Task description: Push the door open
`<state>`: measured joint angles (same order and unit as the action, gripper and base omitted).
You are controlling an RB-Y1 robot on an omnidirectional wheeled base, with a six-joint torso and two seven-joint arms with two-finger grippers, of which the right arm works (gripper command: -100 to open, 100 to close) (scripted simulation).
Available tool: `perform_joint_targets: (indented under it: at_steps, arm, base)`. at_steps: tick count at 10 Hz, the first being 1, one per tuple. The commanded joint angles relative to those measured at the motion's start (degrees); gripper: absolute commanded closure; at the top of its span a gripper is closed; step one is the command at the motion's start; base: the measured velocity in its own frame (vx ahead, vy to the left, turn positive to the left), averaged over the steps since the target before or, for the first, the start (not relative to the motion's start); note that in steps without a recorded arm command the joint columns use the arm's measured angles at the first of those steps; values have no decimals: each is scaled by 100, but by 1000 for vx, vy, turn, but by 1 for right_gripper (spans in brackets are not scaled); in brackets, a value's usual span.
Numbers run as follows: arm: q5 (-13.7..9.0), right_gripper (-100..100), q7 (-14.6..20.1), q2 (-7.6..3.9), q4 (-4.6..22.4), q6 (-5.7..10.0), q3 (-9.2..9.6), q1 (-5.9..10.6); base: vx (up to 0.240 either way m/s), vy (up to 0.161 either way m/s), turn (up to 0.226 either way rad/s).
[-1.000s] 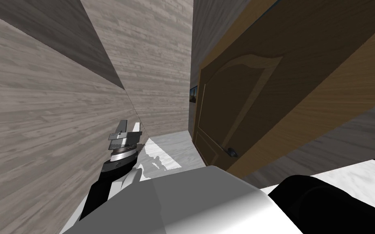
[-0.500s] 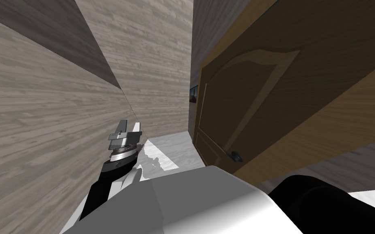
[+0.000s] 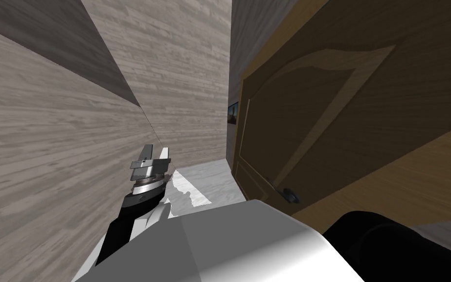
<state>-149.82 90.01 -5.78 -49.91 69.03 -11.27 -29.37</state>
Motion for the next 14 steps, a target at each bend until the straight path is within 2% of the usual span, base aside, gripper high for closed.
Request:
perform_joint_targets:
  at_steps: [1,12,13,14]
  arm:
    - [-171,-100,114,-19,160,32,-15,50]
    - [-1281,-100,761,-46,781,362,-74,78]
    - [-1470,-100,872,-57,887,420,-84,82]
    - [-1564,-100,927,-64,939,449,-90,84]
  base:
    - [111,8,-14]
    - [97,-5,-19]
    - [116,-10,-26]
    - [120,-31,-23]
